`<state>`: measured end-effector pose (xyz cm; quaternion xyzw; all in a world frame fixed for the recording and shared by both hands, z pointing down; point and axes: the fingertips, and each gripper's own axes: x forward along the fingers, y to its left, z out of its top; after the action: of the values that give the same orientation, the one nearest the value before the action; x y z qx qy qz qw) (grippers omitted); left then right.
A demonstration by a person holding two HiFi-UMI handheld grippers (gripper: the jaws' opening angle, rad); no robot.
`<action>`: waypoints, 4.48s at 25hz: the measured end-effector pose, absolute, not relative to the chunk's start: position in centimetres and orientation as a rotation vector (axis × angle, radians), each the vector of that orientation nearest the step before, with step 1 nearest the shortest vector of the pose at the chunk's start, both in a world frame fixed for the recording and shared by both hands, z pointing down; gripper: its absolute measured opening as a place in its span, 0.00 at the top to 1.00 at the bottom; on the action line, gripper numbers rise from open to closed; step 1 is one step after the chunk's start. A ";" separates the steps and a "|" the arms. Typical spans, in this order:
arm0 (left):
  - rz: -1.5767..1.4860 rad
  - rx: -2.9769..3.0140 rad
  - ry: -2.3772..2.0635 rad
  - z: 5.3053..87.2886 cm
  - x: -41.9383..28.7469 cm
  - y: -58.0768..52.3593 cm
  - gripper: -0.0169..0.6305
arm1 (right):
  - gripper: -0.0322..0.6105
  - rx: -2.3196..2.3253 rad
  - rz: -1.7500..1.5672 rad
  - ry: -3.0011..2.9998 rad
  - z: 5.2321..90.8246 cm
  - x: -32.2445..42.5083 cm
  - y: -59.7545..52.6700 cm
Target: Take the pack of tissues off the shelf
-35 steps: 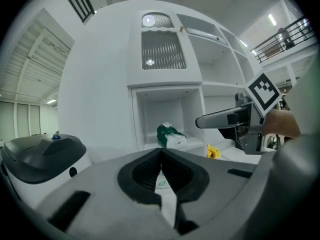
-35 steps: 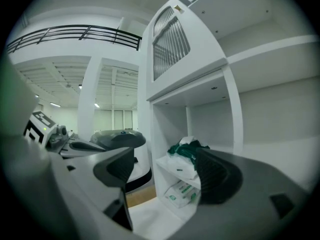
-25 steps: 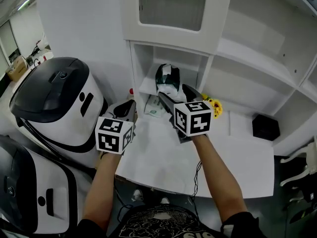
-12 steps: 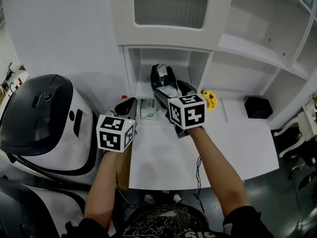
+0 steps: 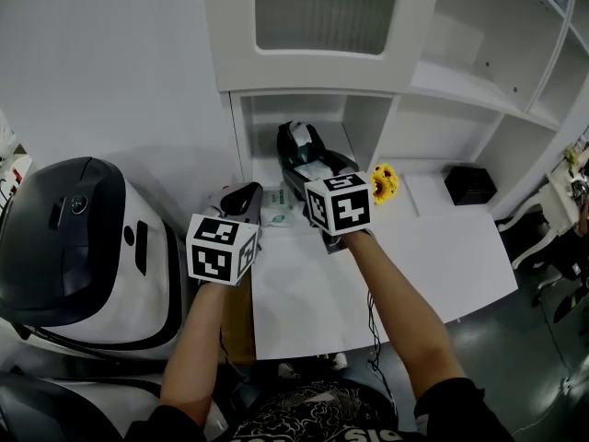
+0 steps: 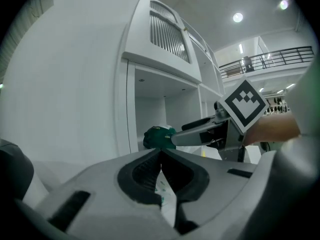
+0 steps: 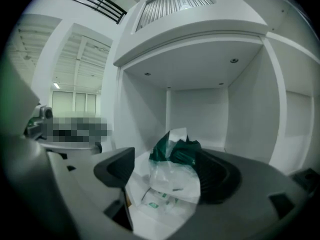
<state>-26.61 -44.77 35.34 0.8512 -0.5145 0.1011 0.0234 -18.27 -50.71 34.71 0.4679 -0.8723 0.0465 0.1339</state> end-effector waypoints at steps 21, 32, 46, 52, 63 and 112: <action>0.312 2.654 -1.538 36.3 -28.6 -46.5 0.96 | 0.59 1.388 0.135 -2.407 37.1 -19.0 -52.6; 0.302 2.643 -1.535 36.8 -29.3 -46.4 0.96 | 0.72 1.398 0.129 -2.391 37.4 -18.9 -52.6; 0.283 2.621 -1.543 37.2 -29.5 -46.2 0.96 | 0.88 1.383 0.128 -2.412 37.5 -19.2 -52.4; 0.290 2.619 -1.536 37.4 -29.0 -45.8 0.96 | 0.93 1.358 0.119 -2.444 37.2 -19.1 -51.8; 0.304 2.616 -1.537 37.5 -28.0 -44.4 0.96 | 0.94 1.408 0.059 -2.505 35.2 -18.3 -50.2; 0.308 2.571 -1.808 35.0 -19.1 -26.4 0.96 | 0.94 1.381 -0.009 -2.786 31.8 -7.1 -28.9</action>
<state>-19.05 -26.42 34.95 0.8141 -0.5725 0.0974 -0.0084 -7.07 -28.89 31.82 0.4441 -0.8958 -0.0028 0.0160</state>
